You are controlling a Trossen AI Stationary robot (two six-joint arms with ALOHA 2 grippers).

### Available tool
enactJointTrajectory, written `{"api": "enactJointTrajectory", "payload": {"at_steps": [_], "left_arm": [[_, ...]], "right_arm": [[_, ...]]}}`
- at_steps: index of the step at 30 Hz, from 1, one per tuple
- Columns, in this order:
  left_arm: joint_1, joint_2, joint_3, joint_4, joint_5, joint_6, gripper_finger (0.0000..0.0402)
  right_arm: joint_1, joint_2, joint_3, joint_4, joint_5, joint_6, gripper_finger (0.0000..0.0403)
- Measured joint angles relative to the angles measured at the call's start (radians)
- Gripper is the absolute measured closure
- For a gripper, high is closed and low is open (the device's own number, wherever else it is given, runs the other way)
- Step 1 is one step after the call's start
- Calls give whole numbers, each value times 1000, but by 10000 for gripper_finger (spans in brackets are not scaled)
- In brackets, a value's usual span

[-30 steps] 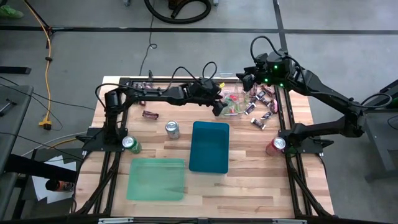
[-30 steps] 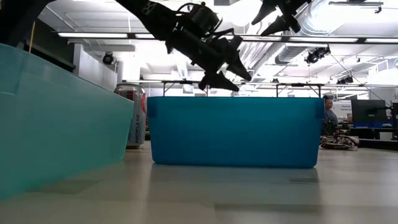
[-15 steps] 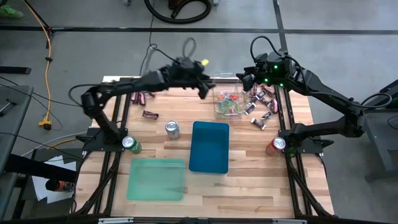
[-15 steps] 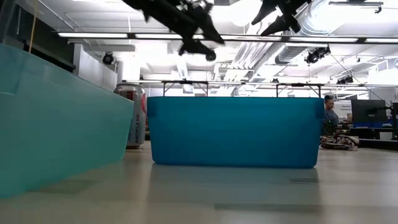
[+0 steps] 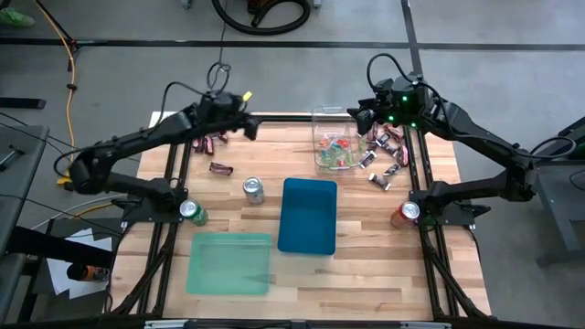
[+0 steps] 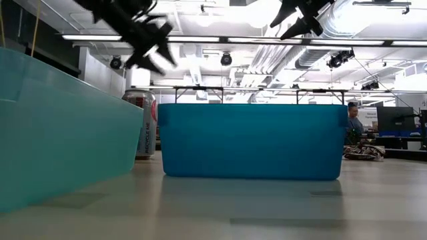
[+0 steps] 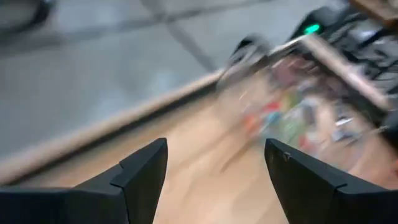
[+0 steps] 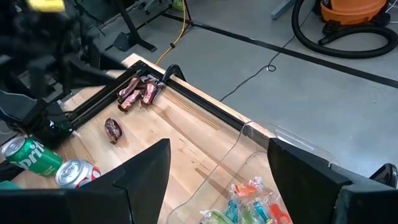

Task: Sort candy
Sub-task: Put the brown chocolate into the green bin

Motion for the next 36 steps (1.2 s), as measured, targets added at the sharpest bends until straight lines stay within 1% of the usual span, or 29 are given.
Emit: {"api": "enactJointTrajectory", "payload": {"at_steps": [2,3,5,9,14,18,21,27,36], "left_arm": [[23,-17,-41,-102,0,-64,144],[34,-16,-50,-171,15,-67,145],[51,-3,-51,-300,48,-10,145],[45,59,-50,-487,65,136,149],[24,155,-50,-637,56,278,149],[6,218,-50,-665,23,335,150],[-5,246,-49,-644,2,353,150],[-38,295,-49,-650,-34,459,150],[-70,364,-49,-640,-31,547,150]], "right_arm": [[0,0,0,0,0,17,139],[0,0,0,0,0,25,139],[0,0,0,0,0,42,139],[0,2,0,0,0,44,139],[0,15,0,-2,-2,45,139],[1,38,0,-4,-8,49,139],[1,59,0,-4,-8,49,139],[1,84,0,-5,-30,49,139],[1,85,0,-4,-32,47,139]]}}
